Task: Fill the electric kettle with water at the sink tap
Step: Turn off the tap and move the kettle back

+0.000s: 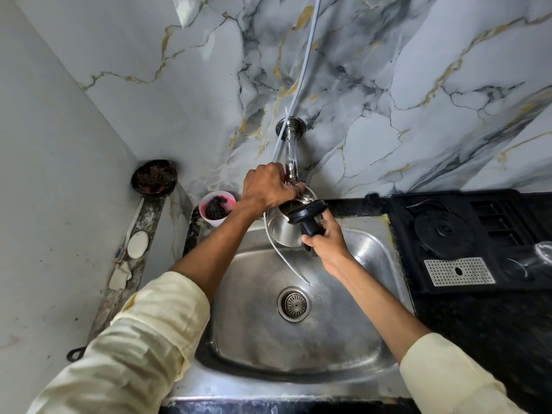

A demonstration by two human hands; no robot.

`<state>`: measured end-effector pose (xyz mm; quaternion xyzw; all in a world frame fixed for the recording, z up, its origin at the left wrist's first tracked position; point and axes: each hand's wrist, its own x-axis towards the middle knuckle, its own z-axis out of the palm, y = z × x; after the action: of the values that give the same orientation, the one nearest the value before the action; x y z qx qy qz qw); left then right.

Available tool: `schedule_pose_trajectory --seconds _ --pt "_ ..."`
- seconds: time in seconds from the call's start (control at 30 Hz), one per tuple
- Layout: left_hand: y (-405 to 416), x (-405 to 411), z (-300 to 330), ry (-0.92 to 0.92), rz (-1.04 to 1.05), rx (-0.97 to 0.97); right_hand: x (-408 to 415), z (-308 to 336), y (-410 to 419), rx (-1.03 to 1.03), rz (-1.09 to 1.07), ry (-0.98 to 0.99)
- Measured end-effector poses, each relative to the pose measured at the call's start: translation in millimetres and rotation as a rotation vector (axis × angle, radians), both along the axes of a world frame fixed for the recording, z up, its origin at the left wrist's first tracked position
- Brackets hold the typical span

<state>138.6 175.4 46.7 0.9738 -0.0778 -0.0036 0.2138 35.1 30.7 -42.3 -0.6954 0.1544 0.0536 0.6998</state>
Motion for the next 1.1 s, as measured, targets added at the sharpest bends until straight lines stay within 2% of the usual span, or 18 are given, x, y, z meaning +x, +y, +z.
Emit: schedule_pose_trajectory --seconds 0.1,0.2,0.33,0.53,0.63,0.77,0.93,1.1 --pt "-8 -8 8 -0.005 0.059 0.002 -2 8 0 0.023 -0.013 0.003" --pt "-7 -22 2 0.048 0.126 -0.122 -14 11 -4 0.046 -0.026 0.0" --pt "13 -72 -29 0.411 0.137 -0.645 -47 10 -22 0.055 -0.001 0.068" --pt "36 -156 -105 0.84 0.039 -0.84 -100 12 -56 0.007 0.203 0.058" --pt "26 -181 -113 0.945 0.097 -0.992 -127 22 -75 -0.098 0.339 -0.001" --pt "11 -205 -113 0.958 0.089 -0.982 -153 38 -95 -0.376 0.456 -0.118" --pt "-6 -220 -114 0.86 0.157 -1.039 -176 55 -110 -0.685 0.484 -0.219" --pt "-32 -220 -105 0.779 0.082 -1.041 -176 72 -126 -0.959 0.476 -0.236"
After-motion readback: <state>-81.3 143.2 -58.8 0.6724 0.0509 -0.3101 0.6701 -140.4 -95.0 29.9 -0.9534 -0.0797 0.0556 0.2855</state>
